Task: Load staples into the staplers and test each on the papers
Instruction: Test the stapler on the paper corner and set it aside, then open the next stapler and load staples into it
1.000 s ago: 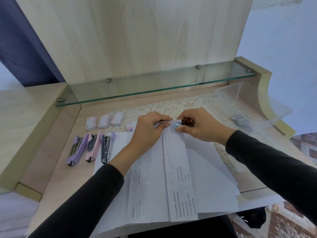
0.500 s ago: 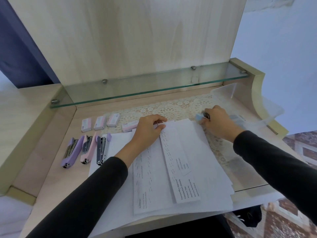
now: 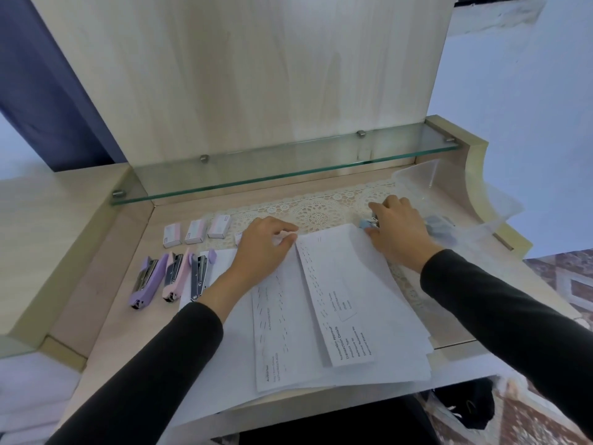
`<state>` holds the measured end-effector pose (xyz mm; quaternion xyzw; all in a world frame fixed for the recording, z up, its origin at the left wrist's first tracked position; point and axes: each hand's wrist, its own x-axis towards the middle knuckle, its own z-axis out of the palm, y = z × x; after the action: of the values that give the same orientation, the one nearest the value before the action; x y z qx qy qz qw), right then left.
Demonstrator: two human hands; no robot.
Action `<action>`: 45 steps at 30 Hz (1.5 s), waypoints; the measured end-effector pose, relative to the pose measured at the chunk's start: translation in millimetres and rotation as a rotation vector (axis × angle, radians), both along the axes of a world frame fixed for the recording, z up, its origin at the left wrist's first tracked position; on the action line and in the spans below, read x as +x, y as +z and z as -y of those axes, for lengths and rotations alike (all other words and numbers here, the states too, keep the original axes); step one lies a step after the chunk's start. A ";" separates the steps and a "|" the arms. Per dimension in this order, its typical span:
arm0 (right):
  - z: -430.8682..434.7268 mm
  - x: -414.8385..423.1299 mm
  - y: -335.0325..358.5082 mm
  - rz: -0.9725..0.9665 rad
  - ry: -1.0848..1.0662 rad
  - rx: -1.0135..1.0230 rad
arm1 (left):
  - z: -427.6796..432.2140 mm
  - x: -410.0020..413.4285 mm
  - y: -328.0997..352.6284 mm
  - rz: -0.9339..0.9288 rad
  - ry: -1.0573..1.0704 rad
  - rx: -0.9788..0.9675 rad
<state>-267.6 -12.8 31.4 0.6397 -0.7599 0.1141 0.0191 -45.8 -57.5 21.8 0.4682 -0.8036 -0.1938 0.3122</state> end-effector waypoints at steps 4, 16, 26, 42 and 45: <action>-19.7 23.5 7.0 0.107 0.218 -0.059 | -5.8 35.5 12.3 -0.068 0.099 0.026; -49.2 60.0 -26.3 0.094 0.466 0.011 | -30.5 119.9 0.7 -0.072 0.507 0.109; -49.5 59.9 -28.9 0.114 0.446 0.011 | -36.9 102.1 9.1 0.478 0.567 -0.125; -47.7 58.6 -26.3 0.125 0.460 0.032 | -54.8 85.4 20.8 -0.148 0.330 -0.054; -48.8 58.5 -19.0 0.141 0.462 0.067 | -60.3 75.5 24.2 -0.202 0.216 -0.026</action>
<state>-209.1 36.0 12.4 0.7871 -0.5964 0.1346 -0.0820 29.7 2.8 46.0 0.5258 -0.7155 -0.1947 0.4167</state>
